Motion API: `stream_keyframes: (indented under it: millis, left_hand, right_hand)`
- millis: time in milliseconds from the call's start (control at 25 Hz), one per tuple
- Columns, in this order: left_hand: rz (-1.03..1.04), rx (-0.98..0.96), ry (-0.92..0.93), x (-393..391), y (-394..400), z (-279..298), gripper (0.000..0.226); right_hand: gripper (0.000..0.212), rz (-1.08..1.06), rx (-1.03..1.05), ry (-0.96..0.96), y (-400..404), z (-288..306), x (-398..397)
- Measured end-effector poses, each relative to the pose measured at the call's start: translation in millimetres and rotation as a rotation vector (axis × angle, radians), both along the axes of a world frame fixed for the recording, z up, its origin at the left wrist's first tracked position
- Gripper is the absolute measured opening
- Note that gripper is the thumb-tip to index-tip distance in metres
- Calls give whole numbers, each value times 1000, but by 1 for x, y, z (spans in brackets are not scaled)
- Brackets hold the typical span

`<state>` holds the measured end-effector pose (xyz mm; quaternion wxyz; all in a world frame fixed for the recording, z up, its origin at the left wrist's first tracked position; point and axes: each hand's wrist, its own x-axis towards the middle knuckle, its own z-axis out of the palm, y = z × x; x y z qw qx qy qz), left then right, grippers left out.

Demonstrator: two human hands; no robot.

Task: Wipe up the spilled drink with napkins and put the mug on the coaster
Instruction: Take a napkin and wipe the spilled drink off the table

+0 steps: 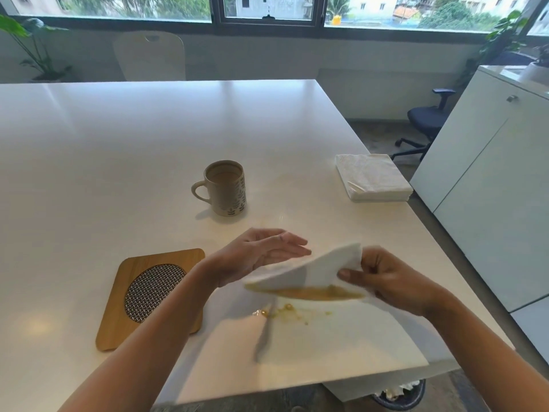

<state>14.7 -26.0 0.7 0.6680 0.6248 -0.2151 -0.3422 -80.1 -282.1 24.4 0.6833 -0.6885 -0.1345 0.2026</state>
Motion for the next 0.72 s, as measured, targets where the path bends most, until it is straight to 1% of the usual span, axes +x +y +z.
stream_keyframes:
  millis: [40,80,120,200,360,440,480,560,600,720]
  left_hand:
    - [31,-27,47,0,-2,0,20]
    - [64,-47,70,0,-4,0,19]
    - [90,-52,81,0,-6,1,23]
    - [96,-28,69,-1,-6,3,29]
    - [106,42,150,4,-4,0,62]
    - [68,22,202,6,-2,-3,66]
    - [43,6,213,6,0,-4,61]
    - [-9,-24,193,5,5,-5,47]
    - [-35,-31,172,3,8,-6,48]
    - [-42,38,62,-2,10,-7,62]
  right_hand:
    - [22,-92,119,71,-4,-1,6]
    - [26,-174,211,136,-6,-2,11]
    - [28,-241,255,176,-7,-4,16]
    - [30,-334,292,238,-5,-8,21]
    - [34,-426,354,360,-2,-14,24]
    - [34,-442,353,394,-2,-13,25]
    - [32,-451,355,412,-2,-12,25]
    - [29,-476,364,436,-1,-10,25]
    - [28,-486,371,441,-1,-10,25]
    - [28,-515,379,448,0,-9,26]
